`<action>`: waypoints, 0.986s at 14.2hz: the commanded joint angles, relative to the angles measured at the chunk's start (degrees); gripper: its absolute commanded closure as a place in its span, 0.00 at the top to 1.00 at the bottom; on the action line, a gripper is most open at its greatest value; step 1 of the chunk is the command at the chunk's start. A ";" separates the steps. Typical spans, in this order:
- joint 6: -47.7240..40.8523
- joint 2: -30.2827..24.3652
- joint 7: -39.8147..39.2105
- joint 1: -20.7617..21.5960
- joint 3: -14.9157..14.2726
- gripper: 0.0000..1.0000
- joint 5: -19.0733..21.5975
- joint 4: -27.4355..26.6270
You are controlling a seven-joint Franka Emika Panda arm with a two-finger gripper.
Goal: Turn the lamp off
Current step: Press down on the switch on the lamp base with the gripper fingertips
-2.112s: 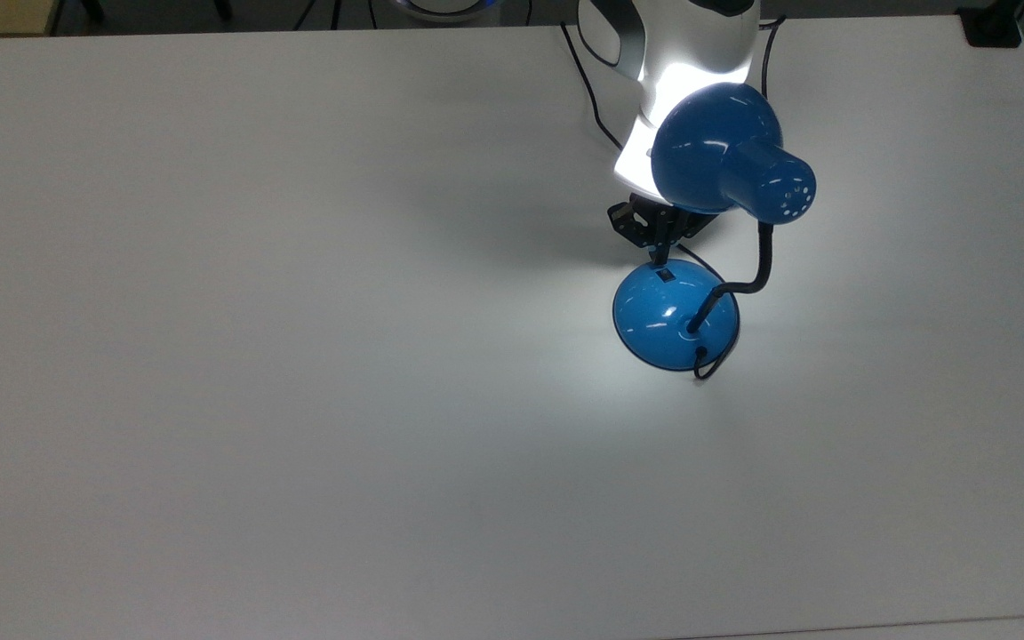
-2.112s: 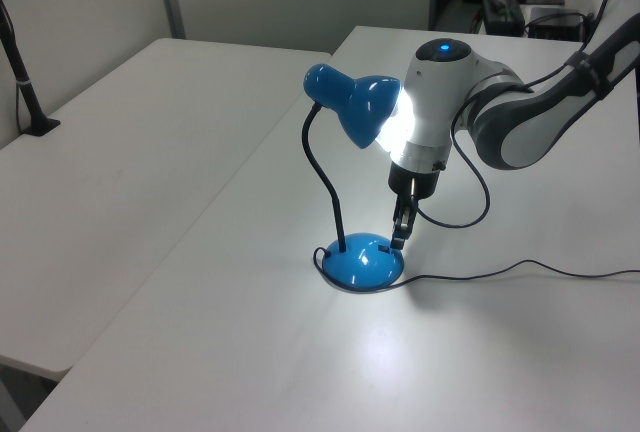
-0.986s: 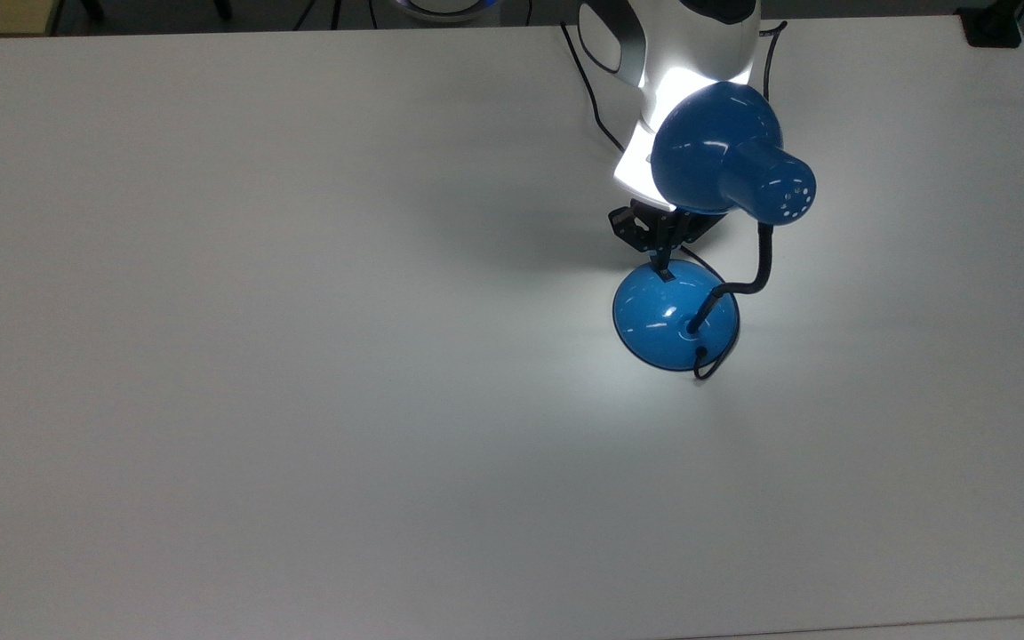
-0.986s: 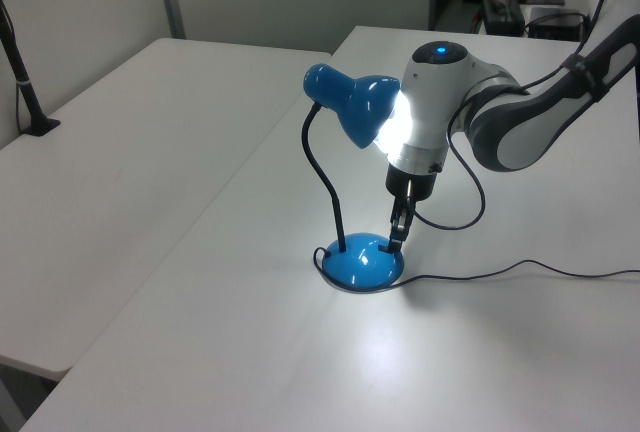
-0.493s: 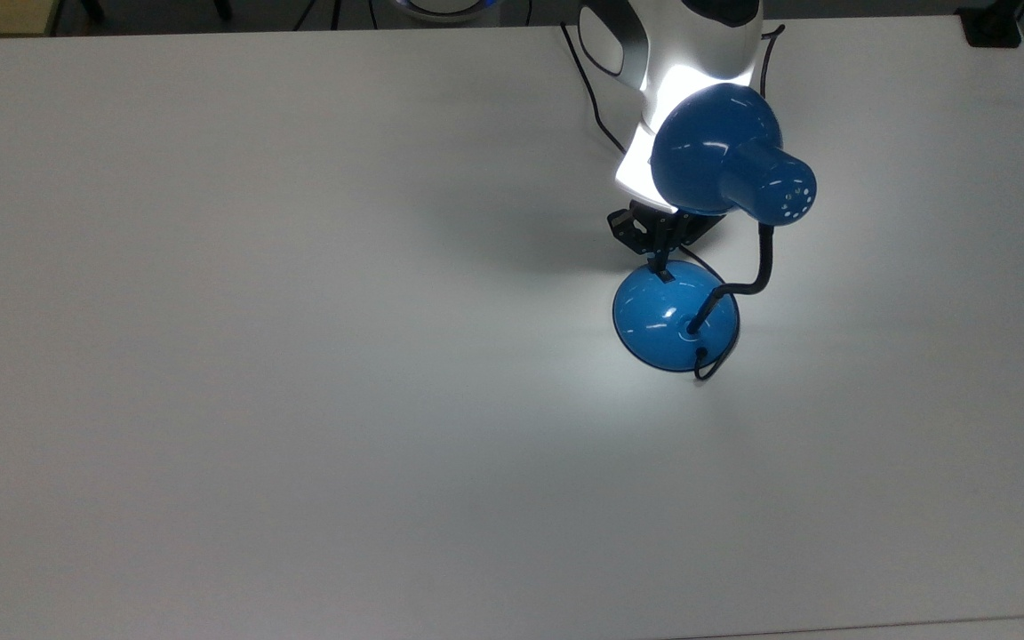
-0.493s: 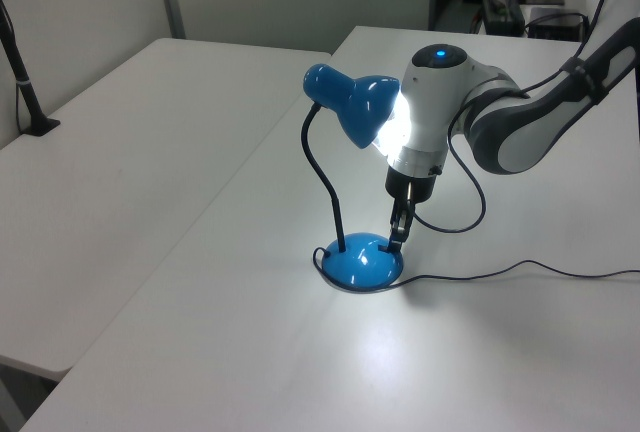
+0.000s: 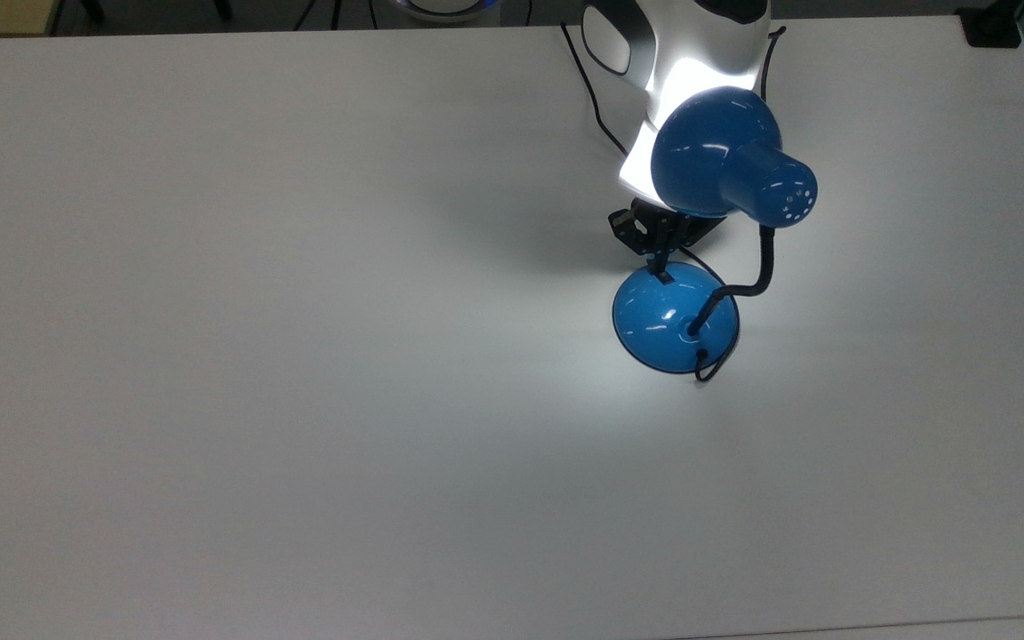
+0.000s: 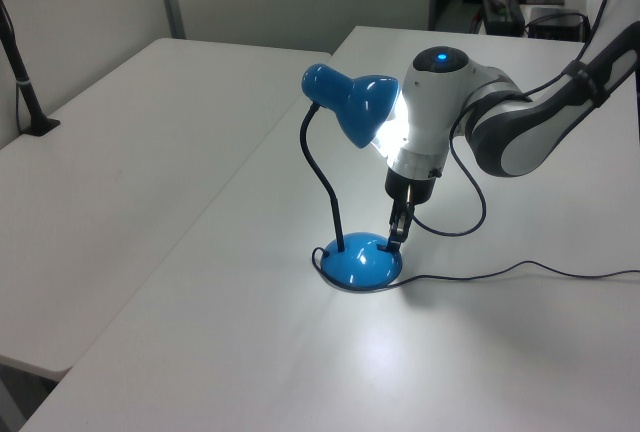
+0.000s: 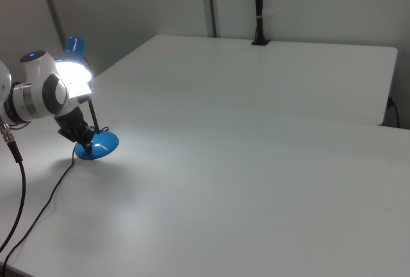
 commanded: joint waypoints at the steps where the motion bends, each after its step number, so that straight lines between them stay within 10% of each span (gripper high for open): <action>1: 1.16 0.48 1.78 -0.15 -0.27 0.00 -1.60 0.69; 14: 1.15 -0.32 2.13 -0.41 0.43 0.00 -1.33 0.77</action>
